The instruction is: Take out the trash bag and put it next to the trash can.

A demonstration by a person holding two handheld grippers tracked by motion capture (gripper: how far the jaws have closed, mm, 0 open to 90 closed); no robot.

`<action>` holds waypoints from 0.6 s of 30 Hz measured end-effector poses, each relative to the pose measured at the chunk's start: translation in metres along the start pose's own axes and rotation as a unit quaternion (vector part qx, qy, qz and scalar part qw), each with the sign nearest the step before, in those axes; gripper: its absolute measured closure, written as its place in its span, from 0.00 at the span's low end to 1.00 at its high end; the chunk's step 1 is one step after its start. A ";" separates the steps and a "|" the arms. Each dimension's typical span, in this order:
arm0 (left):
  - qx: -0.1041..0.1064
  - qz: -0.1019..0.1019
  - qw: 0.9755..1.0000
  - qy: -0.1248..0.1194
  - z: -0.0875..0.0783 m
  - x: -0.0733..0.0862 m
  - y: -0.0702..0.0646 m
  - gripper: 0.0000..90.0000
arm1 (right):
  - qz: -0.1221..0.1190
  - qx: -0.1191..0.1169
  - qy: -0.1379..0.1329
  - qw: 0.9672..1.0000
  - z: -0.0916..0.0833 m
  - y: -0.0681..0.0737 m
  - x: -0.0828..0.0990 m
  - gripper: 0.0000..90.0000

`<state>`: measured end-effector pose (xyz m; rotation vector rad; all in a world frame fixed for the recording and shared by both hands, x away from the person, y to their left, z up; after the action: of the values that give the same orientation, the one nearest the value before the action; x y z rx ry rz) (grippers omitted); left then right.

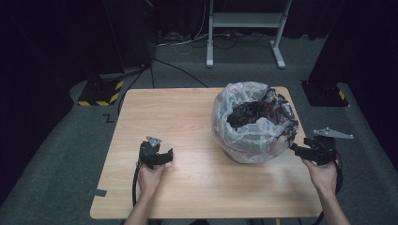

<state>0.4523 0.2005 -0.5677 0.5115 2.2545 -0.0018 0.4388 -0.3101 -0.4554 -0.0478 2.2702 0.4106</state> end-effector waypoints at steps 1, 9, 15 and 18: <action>0.000 0.000 1.000 0.000 0.000 0.000 0.000 0.22 | -0.001 -0.001 -0.002 1.000 -0.002 0.000 -0.003 0.37; 0.001 0.001 1.000 0.000 0.000 0.000 0.000 0.21 | -0.004 -0.010 -0.023 1.000 -0.021 0.007 -0.026 0.40; 0.001 0.001 1.000 0.001 0.000 0.000 0.000 0.21 | -0.007 -0.010 -0.029 0.999 -0.033 0.010 -0.035 0.41; 0.000 0.001 1.000 0.001 0.000 0.000 -0.001 0.21 | -0.007 -0.013 -0.034 0.999 -0.038 0.010 -0.040 0.41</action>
<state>0.4525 0.1999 -0.5678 0.5132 2.2555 -0.0004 0.4364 -0.3159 -0.3992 -0.0635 2.1962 0.4287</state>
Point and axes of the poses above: each handheld gripper's, and its own axes: z roughly forward along the jaws, x roughly out of its underside, y roughly to its left, the point moved 6 cm from there along z, roughly forward along the jaws, and after that the axes turned 13 degrees about z, right-handed, at the moved point
